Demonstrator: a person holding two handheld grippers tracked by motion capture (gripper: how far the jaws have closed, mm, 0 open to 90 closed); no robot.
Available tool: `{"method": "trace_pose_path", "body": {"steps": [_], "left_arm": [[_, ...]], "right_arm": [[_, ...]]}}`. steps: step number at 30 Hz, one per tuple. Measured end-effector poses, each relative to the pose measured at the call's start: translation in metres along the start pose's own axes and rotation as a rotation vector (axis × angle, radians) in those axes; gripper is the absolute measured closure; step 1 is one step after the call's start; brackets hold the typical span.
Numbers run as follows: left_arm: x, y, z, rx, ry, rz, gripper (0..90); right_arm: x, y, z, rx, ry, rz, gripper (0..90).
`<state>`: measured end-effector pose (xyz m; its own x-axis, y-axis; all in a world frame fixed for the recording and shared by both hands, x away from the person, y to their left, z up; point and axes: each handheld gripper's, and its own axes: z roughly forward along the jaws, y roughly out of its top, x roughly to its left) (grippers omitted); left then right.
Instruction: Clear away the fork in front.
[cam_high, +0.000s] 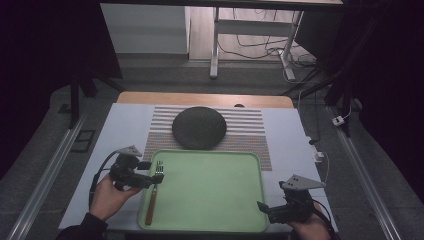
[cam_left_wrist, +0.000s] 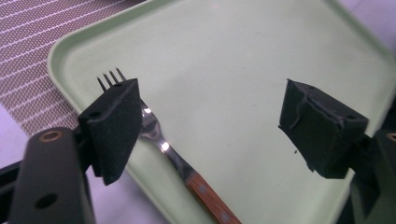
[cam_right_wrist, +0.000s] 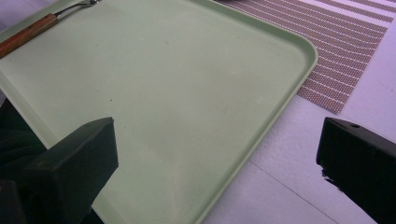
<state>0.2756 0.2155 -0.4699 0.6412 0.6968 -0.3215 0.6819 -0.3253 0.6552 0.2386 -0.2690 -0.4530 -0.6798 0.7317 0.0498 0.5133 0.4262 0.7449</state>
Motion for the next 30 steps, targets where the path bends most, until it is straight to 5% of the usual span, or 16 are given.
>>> {"method": "trace_pose_path", "body": {"steps": [15, 25, 30], "left_arm": [[-0.001, -0.069, -0.058, -0.117, 0.046, -0.053, 0.6], [-0.005, -0.084, -0.069, -0.080, 0.120, -0.071, 0.0], [-0.002, -0.084, -0.069, -0.079, 0.115, -0.104, 0.0]], "right_arm": [[0.001, 0.000, 0.000, 0.000, -0.005, 0.003, 0.0], [0.001, 0.000, 0.000, 0.000, -0.005, 0.004, 0.0], [0.001, 0.000, 0.001, 0.003, -0.007, 0.000, 0.0]]}}
